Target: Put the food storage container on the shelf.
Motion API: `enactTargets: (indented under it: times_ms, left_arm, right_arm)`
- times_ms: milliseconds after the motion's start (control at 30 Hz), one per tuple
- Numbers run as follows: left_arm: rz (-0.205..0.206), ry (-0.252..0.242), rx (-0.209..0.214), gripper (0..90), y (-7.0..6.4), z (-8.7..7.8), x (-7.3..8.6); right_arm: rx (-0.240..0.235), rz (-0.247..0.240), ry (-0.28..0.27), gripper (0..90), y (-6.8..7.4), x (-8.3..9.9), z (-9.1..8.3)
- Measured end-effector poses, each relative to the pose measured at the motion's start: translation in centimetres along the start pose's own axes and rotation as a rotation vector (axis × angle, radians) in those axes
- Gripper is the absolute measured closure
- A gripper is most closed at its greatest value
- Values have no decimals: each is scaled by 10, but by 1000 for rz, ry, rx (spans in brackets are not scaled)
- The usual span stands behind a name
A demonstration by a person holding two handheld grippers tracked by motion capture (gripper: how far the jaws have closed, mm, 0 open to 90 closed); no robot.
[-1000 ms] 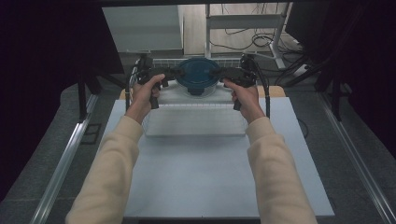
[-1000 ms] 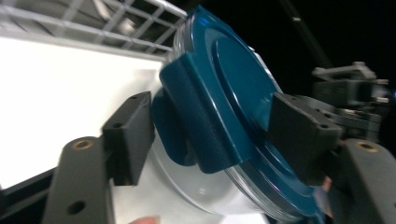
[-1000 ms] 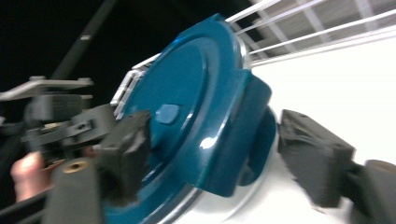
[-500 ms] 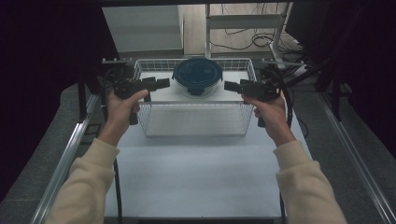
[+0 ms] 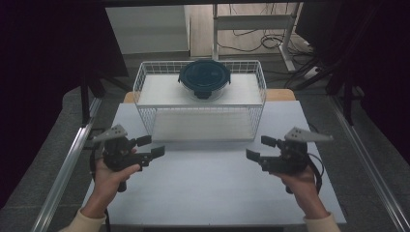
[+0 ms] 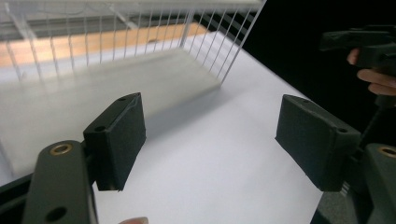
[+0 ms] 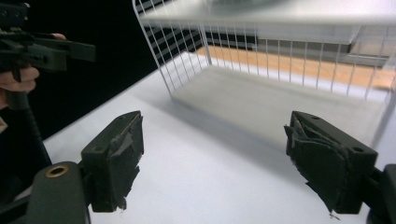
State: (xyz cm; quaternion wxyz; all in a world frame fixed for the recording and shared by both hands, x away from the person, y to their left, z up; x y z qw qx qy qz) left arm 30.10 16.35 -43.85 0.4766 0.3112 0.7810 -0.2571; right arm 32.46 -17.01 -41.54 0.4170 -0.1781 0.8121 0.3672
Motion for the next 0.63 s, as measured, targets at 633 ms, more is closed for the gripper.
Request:
enactTargets:
  times_ms: [633]
  left_arm:
    - [-34,108,-10,246,-8,12,66]
  right_arm:
    - [92,-38,73,211,-25,66,1]
Point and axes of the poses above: each handheld gripper's, and its own axes: z roughly forward along the jaws, x roughly out of its underside, y roughly to its left, the point moved 8 cm from there along z, roughly forward along the jaws, and after that the axes turned 15 degrees about z, right-handed, at the moved point
